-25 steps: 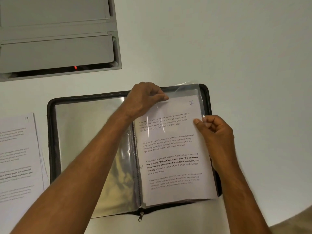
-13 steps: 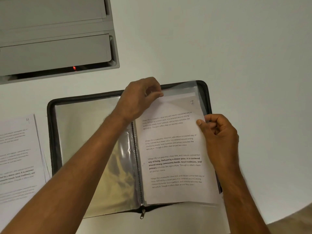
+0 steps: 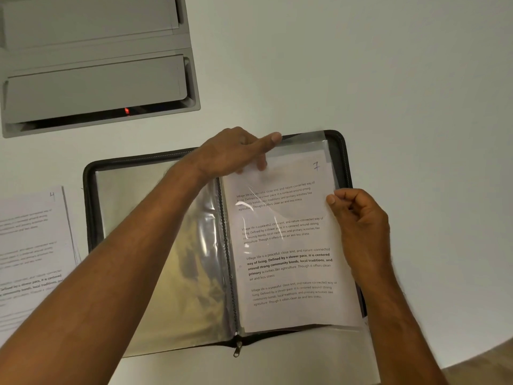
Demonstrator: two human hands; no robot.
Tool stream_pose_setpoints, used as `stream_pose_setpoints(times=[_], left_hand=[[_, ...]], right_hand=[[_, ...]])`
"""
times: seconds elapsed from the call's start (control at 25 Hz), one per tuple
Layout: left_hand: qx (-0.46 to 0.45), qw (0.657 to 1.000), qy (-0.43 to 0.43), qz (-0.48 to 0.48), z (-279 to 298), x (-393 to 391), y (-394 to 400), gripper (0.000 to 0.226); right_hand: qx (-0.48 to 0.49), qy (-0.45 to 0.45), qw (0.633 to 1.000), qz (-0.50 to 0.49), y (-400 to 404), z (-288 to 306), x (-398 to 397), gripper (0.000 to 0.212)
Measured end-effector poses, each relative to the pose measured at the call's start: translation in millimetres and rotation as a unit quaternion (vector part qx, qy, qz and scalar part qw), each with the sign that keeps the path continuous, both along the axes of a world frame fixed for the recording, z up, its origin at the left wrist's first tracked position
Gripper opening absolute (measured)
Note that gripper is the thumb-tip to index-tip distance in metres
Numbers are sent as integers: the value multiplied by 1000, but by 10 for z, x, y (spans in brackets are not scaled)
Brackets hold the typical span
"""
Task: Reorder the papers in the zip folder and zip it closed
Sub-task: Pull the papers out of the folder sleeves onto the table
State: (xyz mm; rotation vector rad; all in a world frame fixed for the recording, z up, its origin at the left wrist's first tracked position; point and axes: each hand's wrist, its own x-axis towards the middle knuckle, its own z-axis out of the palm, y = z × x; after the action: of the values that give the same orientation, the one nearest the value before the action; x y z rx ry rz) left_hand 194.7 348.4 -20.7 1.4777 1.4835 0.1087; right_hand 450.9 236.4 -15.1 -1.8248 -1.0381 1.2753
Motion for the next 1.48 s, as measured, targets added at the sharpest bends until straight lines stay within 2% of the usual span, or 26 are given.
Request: stream_pose_setpoints(times=[0.2,0.52,0.72,0.88,1.04,1.2,1.28,1.48], left_hand=[[-37,998,-50,-18,20,56,-9,69],[-11,996,-78,-42,-11,134,-24,51],[-32,995,-90,-42,-5,137,-5,46],[-30,994,-77,-67,-20,98,45,25],[-19,994,-107,-22,12,1,133,26],[109,989,-70,66,-29,-81,362,15],[128,986,-41,100,-51,-120,496,13],[102,995,-14,19,-106,-65,593,13]], right_hand=[[14,19,1000,-9,0,25,-1,7],[-4,40,999,-13,9,-2,47,8],[-9,45,999,-23,2,-21,51,7],[-17,42,999,-28,-12,-30,68,8],[-21,28,999,-38,-48,-90,76,10],[-30,17,998,-43,-58,-150,71,10],[-35,13,998,-44,-52,-174,61,9],[-21,10,999,-49,-17,-170,53,11]])
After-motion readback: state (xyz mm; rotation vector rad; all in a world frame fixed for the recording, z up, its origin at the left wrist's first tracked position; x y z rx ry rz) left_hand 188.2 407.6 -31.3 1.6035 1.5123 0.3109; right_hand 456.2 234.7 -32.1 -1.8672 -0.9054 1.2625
